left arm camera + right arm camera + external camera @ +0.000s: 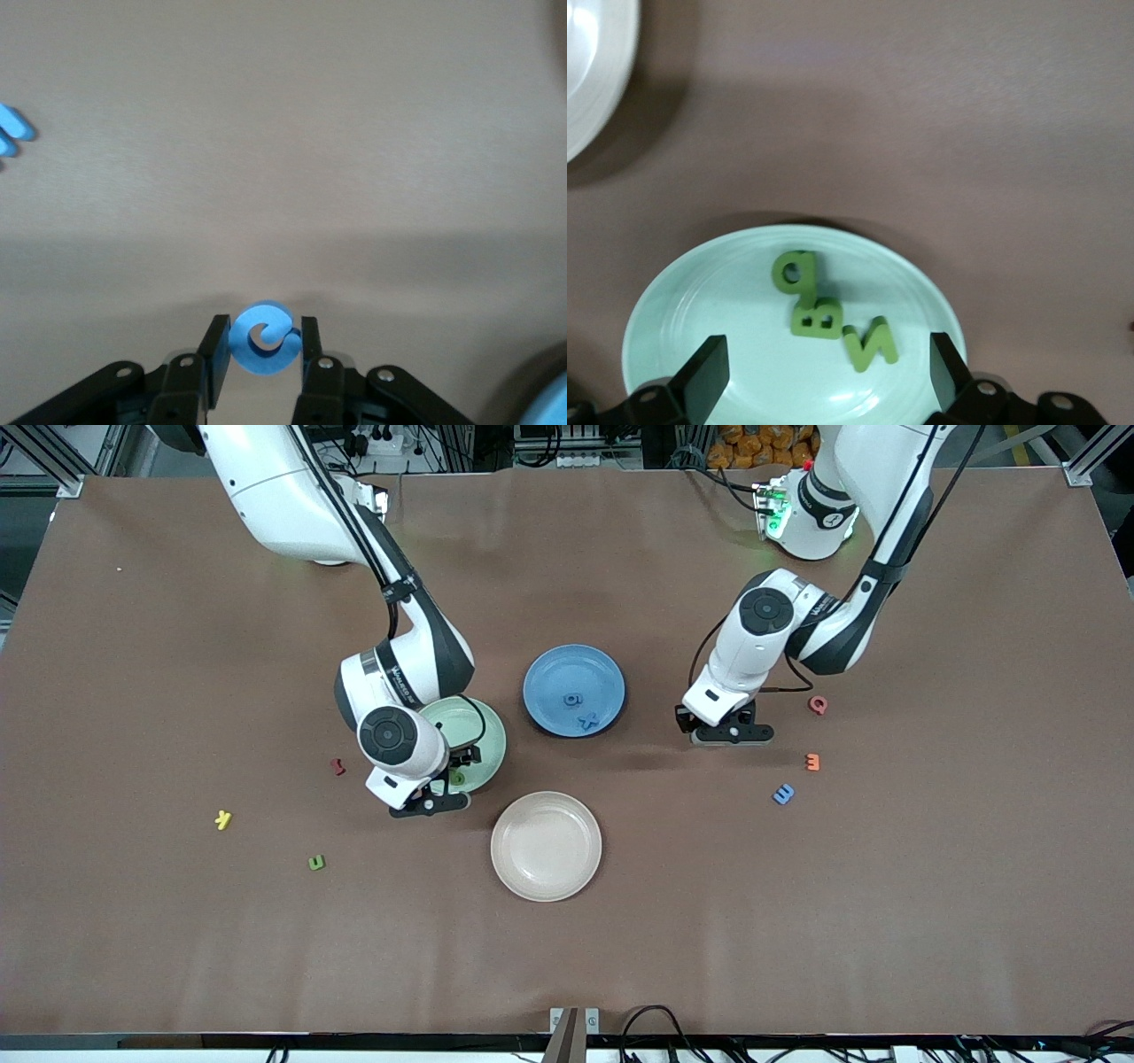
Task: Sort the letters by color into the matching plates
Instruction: 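Lower e onto the blue plate with the left gripper while the right gripper reaches n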
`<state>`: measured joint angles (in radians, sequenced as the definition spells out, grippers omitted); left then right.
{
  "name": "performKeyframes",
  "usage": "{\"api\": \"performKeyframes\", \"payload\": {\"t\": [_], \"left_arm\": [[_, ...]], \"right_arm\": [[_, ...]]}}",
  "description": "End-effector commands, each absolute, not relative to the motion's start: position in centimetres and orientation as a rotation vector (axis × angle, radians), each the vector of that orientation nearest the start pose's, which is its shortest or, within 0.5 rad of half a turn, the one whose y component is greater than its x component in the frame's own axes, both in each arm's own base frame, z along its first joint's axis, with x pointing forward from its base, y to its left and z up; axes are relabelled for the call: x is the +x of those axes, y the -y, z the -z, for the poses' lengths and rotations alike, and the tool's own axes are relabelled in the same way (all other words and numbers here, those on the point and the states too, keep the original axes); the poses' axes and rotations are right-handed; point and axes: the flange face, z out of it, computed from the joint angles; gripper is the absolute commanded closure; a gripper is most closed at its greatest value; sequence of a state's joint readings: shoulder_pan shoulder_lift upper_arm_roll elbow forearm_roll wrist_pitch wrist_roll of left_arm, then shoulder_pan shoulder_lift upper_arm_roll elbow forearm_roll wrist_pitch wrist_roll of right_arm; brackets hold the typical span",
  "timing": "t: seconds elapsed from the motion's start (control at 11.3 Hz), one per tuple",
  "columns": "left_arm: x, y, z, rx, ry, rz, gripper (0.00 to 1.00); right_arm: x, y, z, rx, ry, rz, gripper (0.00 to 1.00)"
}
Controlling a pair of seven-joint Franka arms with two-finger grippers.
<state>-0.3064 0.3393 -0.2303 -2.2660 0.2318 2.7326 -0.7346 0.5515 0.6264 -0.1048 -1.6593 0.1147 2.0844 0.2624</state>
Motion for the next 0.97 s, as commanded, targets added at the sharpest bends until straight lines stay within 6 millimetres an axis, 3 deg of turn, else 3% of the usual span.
{"api": "performKeyframes", "payload": {"t": [0.0,0.18,0.35,0.44,0.71,0.88], "left_arm": [[46.4,32.0,-23.9,-3.214,0.058,0.228,1.0],[45.5,34.6,-24.9,-3.233,0.054,0.255,1.0],[43.5,38.6,-25.6,-3.259,0.026,0.27,1.0],[43.4,39.5,-25.6,-3.269,0.018,0.269,1.0],[40.4,43.7,-24.8,-3.283,-0.099,0.243,1.0],[39.1,45.5,-23.9,-3.283,-0.139,0.223,1.0]], "right_arm": [[61.9,-25.3,-25.0,-3.167,0.094,-0.254,0.0],[63.4,-21.8,-25.3,-3.175,0.01,-0.231,0.0],[64.6,-18.5,-25.4,-3.174,-0.07,-0.22,0.0],[65.3,-16.9,-25.3,-3.179,-0.09,-0.197,0.0],[66.5,-13.7,-25.0,-3.259,0.278,-0.12,0.0],[67.3,-11.1,-25.2,-3.2,0.571,-0.11,0.0]]}}
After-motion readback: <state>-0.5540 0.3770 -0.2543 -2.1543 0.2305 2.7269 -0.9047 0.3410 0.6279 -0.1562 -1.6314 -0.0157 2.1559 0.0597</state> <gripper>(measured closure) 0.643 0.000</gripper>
